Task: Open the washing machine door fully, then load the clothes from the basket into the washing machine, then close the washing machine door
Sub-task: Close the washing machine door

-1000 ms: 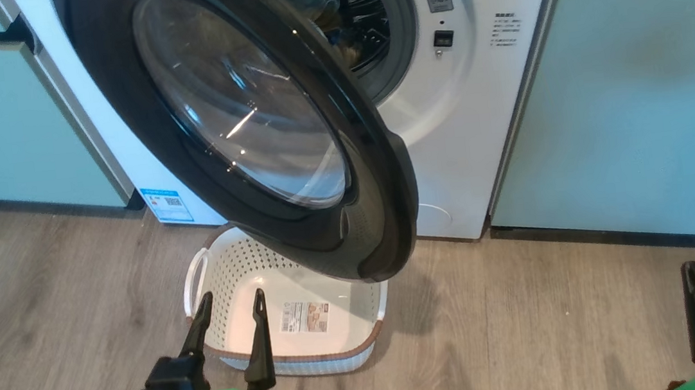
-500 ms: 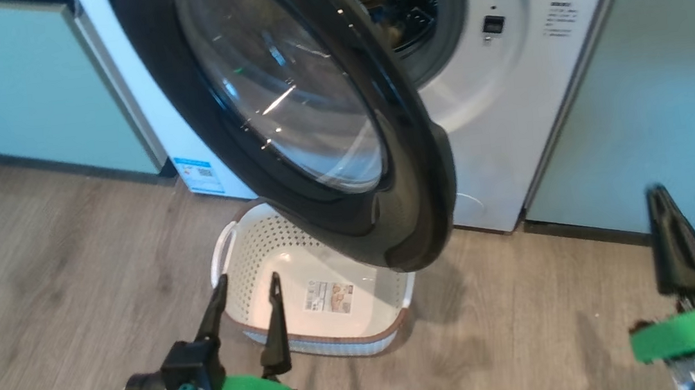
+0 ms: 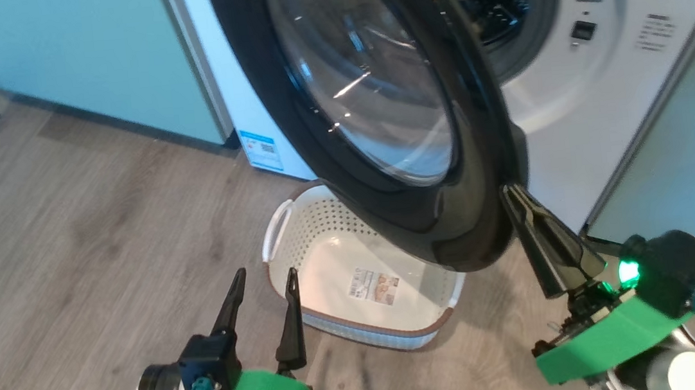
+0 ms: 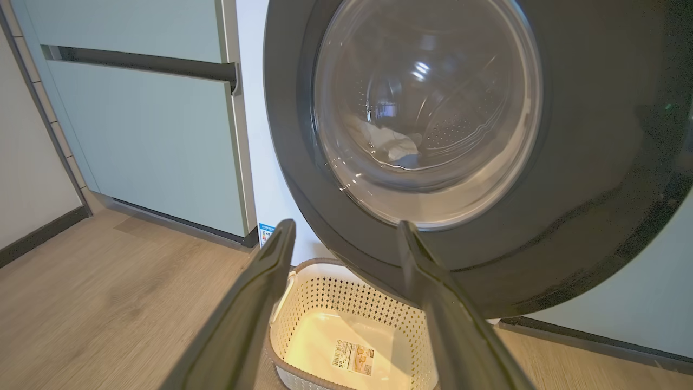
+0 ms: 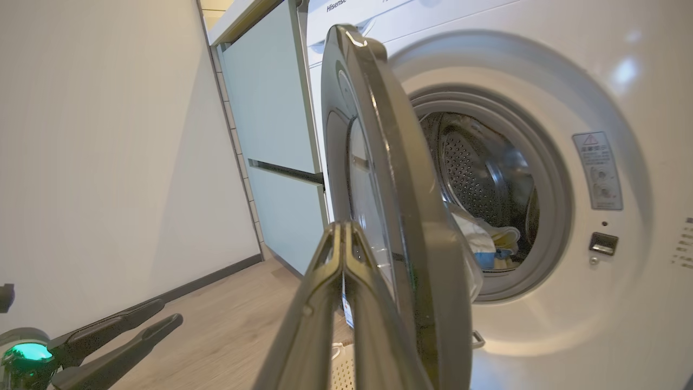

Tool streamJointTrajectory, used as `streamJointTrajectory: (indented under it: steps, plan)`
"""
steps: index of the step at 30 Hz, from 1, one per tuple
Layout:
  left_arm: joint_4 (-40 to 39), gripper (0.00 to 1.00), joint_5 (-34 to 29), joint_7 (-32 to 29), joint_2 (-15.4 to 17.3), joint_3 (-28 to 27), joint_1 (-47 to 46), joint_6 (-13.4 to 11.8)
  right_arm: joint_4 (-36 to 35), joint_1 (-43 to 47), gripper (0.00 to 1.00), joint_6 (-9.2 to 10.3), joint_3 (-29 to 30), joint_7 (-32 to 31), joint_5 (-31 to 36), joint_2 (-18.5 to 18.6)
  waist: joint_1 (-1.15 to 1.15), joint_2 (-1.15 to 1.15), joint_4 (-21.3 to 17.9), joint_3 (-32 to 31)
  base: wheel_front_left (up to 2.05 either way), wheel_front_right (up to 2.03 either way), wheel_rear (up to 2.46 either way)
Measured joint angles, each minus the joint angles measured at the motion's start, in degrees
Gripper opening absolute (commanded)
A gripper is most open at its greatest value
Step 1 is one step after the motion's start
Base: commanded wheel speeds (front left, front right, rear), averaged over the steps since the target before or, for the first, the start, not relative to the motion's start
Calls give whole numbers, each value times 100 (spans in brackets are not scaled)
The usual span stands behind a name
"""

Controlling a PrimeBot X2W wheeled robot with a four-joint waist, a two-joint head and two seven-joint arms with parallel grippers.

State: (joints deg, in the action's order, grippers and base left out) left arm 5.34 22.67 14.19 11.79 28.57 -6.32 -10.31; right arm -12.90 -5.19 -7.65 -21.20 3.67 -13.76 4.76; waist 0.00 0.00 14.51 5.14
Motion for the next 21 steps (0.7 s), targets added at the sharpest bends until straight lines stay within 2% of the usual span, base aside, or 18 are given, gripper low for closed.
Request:
streamJointTrajectory:
  steps: [10,21]
  plan:
    - [53,100,-49,1,-76,91,-53,75,798,-335,0,0,-112,37,-134,40,0,0,379,44,0,0,0]
    - [129,100,-151,1,-177,101,-130,171,1639,-644,0,0,-123,189,-197,-11,0,0,490,24,0,0,0]
